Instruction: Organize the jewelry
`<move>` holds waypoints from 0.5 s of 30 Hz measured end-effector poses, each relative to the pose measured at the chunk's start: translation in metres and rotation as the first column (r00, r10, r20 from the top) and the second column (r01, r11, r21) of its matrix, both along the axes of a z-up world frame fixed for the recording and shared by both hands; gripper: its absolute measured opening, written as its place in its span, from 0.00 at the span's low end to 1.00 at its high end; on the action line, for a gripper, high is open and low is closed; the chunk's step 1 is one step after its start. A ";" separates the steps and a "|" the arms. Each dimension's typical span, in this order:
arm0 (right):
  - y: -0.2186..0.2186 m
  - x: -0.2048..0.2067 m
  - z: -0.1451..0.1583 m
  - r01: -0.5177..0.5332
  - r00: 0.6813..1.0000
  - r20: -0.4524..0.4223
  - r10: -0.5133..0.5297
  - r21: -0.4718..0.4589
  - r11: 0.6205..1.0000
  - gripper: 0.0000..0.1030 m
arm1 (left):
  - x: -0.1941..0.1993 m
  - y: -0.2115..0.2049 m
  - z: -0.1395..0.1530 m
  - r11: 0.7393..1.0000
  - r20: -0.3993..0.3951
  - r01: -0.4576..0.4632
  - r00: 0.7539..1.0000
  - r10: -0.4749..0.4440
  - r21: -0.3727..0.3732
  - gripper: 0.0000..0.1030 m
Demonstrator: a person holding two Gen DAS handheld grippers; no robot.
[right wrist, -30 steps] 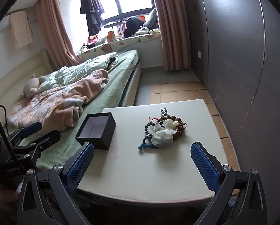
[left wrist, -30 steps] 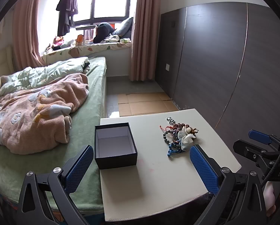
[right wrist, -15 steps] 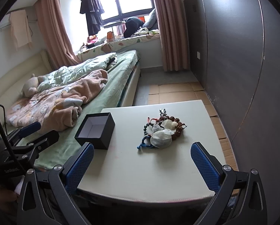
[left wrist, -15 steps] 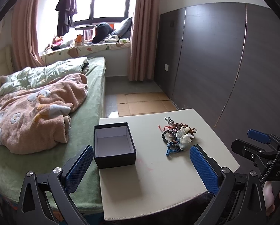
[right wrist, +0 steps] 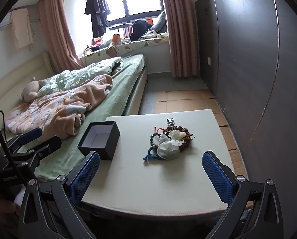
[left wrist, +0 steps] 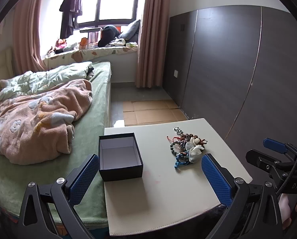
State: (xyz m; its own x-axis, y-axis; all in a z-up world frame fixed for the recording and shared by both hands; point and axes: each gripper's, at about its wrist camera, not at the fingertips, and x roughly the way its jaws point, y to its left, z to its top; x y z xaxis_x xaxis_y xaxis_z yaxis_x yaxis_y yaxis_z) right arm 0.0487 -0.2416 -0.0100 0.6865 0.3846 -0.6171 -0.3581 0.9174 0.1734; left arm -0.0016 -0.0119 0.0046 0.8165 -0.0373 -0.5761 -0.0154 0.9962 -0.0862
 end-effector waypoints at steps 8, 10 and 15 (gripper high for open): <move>-0.002 0.006 0.001 0.019 1.000 -0.024 -0.019 -0.006 1.000 1.00 | 0.012 0.004 -0.001 1.000 -0.015 0.005 1.000 -0.006 -0.026 0.99; -0.008 0.011 -0.001 0.045 0.998 -0.042 -0.045 0.005 0.999 1.00 | 0.017 0.004 -0.002 0.999 -0.017 0.008 1.000 -0.009 -0.041 1.00; -0.028 0.026 -0.003 0.131 0.989 -0.082 -0.126 0.050 0.990 1.00 | 0.035 0.000 -0.006 0.996 -0.020 0.035 0.999 -0.037 -0.082 0.99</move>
